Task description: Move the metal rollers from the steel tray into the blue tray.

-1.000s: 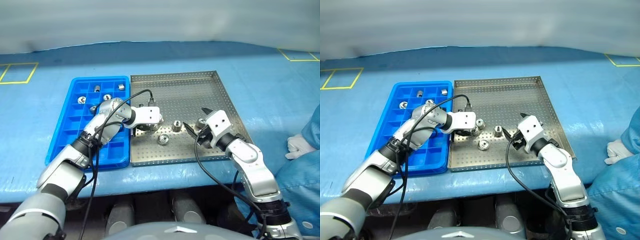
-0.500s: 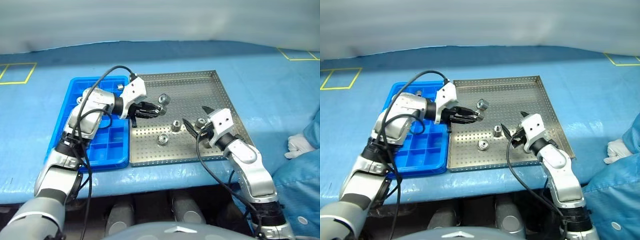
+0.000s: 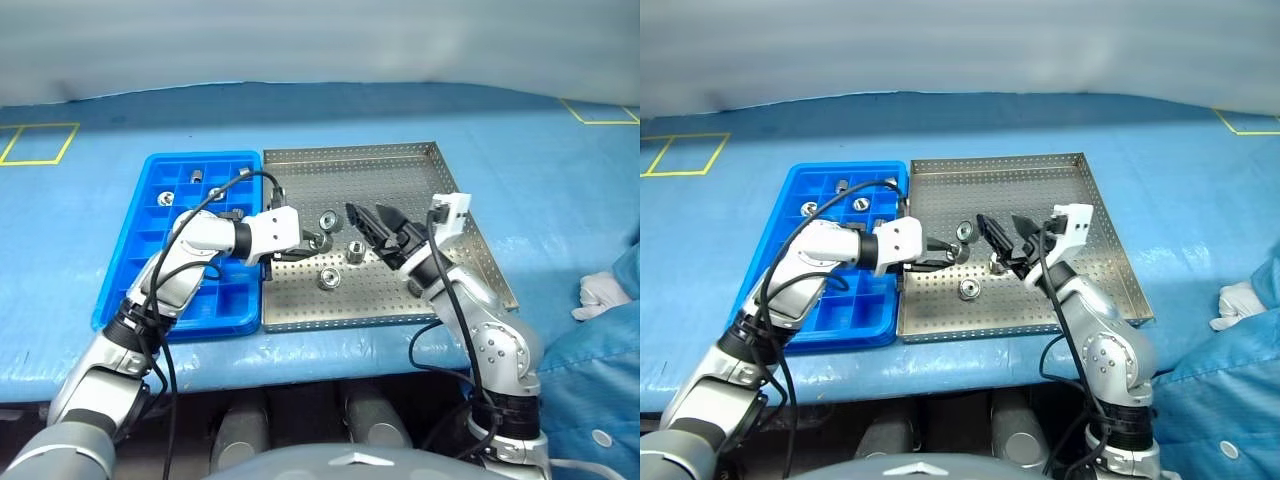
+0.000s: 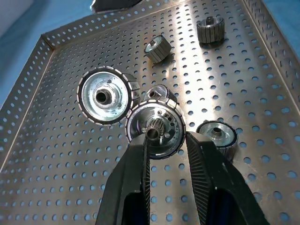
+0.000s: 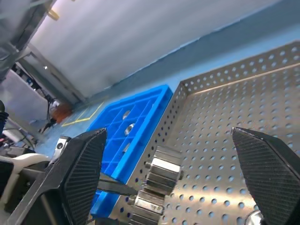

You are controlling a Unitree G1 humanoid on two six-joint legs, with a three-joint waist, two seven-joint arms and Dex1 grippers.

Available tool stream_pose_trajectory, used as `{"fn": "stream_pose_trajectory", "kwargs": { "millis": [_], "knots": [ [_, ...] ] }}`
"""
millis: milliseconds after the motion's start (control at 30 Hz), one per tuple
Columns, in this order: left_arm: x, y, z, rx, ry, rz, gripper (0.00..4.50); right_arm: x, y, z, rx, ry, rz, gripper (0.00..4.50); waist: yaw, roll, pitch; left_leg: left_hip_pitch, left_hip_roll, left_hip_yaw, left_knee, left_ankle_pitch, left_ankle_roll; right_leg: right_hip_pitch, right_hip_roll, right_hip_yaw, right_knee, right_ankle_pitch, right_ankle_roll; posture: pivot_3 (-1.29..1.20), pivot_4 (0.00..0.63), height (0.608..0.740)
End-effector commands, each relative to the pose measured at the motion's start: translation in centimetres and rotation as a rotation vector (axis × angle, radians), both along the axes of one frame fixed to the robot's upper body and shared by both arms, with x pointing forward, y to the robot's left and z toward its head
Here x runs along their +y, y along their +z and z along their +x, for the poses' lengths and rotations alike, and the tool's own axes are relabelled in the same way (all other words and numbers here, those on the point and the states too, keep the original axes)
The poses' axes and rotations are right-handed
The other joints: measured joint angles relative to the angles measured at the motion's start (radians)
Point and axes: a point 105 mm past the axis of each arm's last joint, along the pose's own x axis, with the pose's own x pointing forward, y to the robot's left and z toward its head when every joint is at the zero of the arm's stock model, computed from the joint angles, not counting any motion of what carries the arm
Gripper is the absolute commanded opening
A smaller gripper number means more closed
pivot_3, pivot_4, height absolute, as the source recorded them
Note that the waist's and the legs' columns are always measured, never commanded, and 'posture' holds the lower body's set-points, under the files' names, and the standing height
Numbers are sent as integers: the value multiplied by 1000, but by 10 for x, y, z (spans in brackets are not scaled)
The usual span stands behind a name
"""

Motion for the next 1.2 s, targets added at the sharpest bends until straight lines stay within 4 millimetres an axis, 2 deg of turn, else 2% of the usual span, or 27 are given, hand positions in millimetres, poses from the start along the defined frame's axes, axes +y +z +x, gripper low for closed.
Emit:
{"fn": "stream_pose_trajectory", "kwargs": {
  "millis": [33,433,800,933,1133,1167,1200],
  "knots": [
    [-5,13,5,-133,-43,20,834,0,5,3,26,-9,32,4500,0,0,0,0,0,0,0,0,0,0,0,0,0,0,0,-113,150,740],
    [-12,21,16,-230,-57,-20,834,4,-6,7,112,3,85,4500,-2,0,0,-1,0,0,0,0,0,-1,0,0,0,0,0,-114,150,740],
    [-21,21,6,-227,-127,-53,834,6,-10,15,125,6,117,4500,-4,0,0,-1,0,0,0,0,0,-1,0,0,-1,0,1,-111,150,740],
    [-22,20,3,-216,-144,-69,834,1,-12,22,123,-37,112,3600,-4,0,0,-1,0,0,0,0,0,-1,0,0,-1,0,1,-108,150,740],
    [-22,21,5,-219,-128,-83,834,2,-9,21,100,-29,103,1544,-4,0,0,-1,0,0,-1,0,0,-1,0,0,-1,0,1,-108,150,740],
    [-21,21,5,-210,-119,-90,834,1,-9,21,92,-33,95,1324,-4,0,0,-1,0,0,-1,0,0,-1,0,0,-1,0,1,-109,150,740],
    [-21,21,6,-197,-105,-101,834,0,-8,21,76,-44,75,1324,-4,0,0,-1,0,0,-1,0,0,-1,0,0,-1,0,1,-109,150,740]
  ]
}}
